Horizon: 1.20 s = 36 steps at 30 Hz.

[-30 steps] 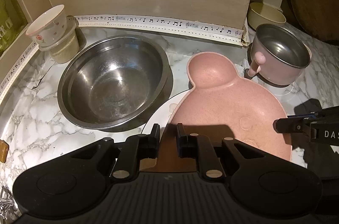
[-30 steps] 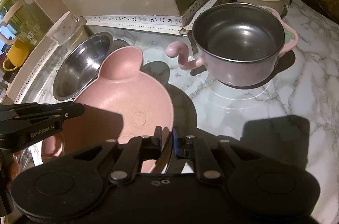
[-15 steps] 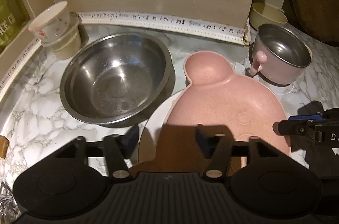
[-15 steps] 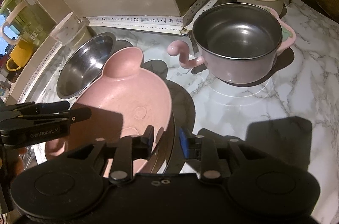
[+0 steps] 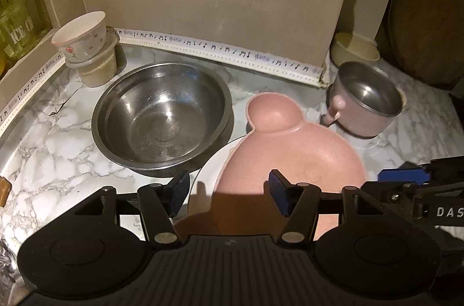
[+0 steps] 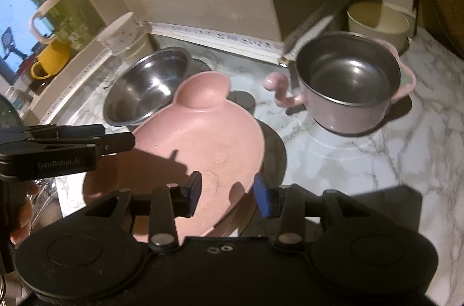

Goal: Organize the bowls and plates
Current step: 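Move both tools to the rim of the large steel bowl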

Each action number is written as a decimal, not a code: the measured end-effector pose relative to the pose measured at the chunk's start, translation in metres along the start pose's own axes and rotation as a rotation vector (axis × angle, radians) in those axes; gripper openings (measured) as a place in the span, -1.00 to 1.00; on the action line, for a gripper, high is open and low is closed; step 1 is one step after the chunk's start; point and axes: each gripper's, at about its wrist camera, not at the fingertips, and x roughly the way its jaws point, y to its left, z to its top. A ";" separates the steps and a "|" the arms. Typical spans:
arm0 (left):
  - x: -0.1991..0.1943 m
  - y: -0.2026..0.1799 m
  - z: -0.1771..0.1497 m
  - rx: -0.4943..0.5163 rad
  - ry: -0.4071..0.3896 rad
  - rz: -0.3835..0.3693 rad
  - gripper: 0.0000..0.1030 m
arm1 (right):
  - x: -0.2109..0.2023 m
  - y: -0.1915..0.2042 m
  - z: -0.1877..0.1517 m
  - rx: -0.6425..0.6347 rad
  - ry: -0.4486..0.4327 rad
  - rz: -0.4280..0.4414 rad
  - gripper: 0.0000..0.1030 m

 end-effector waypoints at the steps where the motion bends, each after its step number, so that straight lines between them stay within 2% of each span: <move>1: -0.003 0.001 0.000 -0.006 -0.006 -0.004 0.15 | -0.003 0.003 0.000 -0.009 -0.003 0.004 -0.15; 4: -0.015 0.001 -0.001 -0.026 -0.024 -0.021 0.16 | -0.009 0.010 0.002 -0.034 -0.013 0.015 -0.04; 8: -0.029 0.004 -0.002 -0.050 -0.050 -0.028 0.35 | -0.018 0.020 0.006 -0.069 -0.025 0.032 0.07; 10: -0.034 0.007 -0.002 -0.065 -0.057 -0.037 0.39 | -0.021 0.025 0.009 -0.087 -0.031 0.040 0.19; 14: -0.043 0.011 -0.002 -0.090 -0.074 -0.029 0.46 | -0.026 0.030 0.012 -0.111 -0.049 0.043 0.31; 22: -0.047 0.032 0.002 -0.173 -0.096 0.002 0.51 | -0.032 0.036 0.027 -0.156 -0.077 0.043 0.78; 30: -0.042 0.051 0.009 -0.207 -0.095 0.047 0.52 | -0.027 0.030 0.031 -0.156 -0.063 0.031 0.81; 36: -0.030 0.064 0.018 -0.219 -0.089 0.102 0.53 | -0.008 0.042 0.057 -0.201 -0.048 0.021 0.81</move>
